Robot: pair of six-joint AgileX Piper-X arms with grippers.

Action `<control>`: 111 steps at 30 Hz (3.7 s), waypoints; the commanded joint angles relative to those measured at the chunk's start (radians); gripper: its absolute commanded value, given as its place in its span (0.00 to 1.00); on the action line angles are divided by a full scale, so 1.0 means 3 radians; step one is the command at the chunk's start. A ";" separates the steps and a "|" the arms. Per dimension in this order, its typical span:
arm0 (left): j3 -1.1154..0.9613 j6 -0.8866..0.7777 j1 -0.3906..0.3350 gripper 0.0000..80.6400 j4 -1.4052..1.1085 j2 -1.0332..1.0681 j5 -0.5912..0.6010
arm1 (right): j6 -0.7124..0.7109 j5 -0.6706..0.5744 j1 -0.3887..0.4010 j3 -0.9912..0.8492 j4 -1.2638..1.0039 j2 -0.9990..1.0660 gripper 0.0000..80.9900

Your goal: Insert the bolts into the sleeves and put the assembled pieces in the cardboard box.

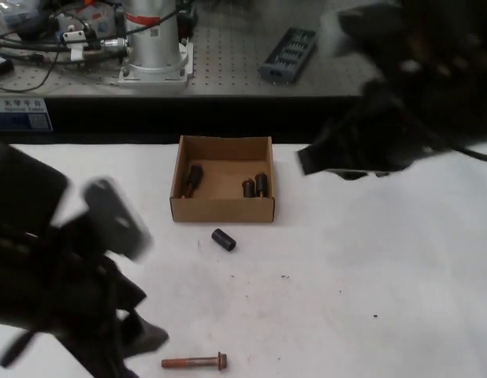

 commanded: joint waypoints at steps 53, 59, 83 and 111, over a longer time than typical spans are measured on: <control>-0.0906 0.0899 -0.0591 0.45 0.0320 0.1799 -0.0203 | 0.1240 -0.1167 -0.0191 0.1971 -0.2896 -0.0072 0.15; -0.0906 0.0848 -0.0591 0.32 0.0320 0.1799 -0.0359 | 0.1240 -0.1167 -0.0191 0.1971 -0.2896 -0.0072 0.15; -0.0897 -0.1674 -0.0329 0.01 -0.0123 0.1788 -0.0072 | 0.0921 -0.1193 -0.0199 0.1850 -0.2362 -0.0072 0.15; 0.0319 -0.2473 0.1206 0.01 -0.1386 -0.1177 0.0049 | -0.0372 -0.0185 0.0125 -0.2849 0.1815 0.3017 0.27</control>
